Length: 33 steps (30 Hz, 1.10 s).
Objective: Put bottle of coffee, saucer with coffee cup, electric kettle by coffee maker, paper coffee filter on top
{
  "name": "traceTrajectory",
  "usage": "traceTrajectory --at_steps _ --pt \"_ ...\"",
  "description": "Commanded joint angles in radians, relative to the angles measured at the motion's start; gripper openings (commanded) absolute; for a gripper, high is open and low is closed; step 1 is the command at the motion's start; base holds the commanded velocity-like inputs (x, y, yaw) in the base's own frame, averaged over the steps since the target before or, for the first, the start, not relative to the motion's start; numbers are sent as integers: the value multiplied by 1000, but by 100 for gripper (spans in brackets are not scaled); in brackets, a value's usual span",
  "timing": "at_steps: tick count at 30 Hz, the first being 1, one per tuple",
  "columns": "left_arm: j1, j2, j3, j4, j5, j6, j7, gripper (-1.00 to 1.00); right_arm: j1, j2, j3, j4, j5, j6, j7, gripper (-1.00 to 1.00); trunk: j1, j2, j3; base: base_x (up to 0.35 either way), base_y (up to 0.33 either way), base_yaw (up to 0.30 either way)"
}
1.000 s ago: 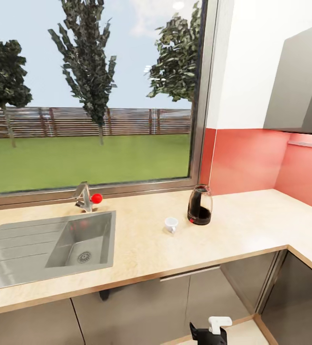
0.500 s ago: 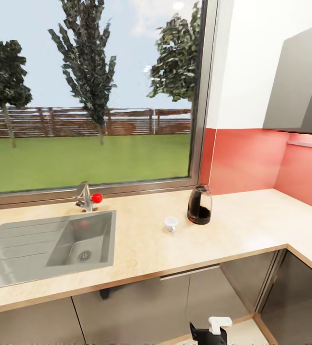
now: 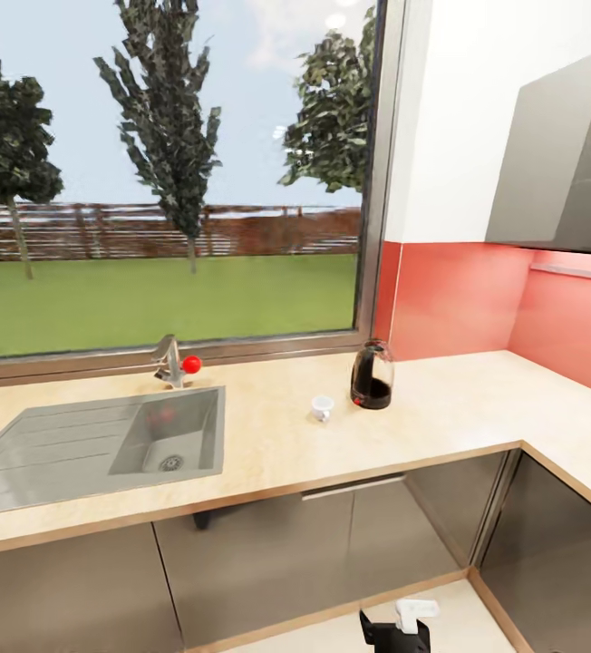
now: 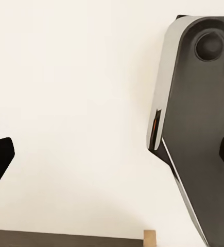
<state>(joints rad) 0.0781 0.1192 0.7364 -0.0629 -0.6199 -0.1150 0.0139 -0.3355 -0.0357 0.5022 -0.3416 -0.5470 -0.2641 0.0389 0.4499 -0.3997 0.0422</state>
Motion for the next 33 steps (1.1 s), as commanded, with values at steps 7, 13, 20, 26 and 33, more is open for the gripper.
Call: traceTrajectory --at_steps 7,13,20,26,33 --pt "0 0 8 0 -11 -5 1 100 0 -1 5 1 -11 -6 4 100 0 0 0 -23 0 0" --pt "0 0 8 0 -11 -5 1 100 0 -1 3 0 -11 -6 4 100 0 0 0 -1 0 0" --pt "0 1 8 0 -11 -5 1 100 0 -1 0 -77 -10 -5 4 100 0 0 0 0 0 0" --pt "0 0 7 0 -12 -5 1 100 -1 -1 -1 -255 -9 -3 1 100 0 0 0 0 0 0" --pt "1 2 -2 0 -14 -2 0 100 0 0 -2 -532 -6 4 -118 100 0 0 0 0 0 0"
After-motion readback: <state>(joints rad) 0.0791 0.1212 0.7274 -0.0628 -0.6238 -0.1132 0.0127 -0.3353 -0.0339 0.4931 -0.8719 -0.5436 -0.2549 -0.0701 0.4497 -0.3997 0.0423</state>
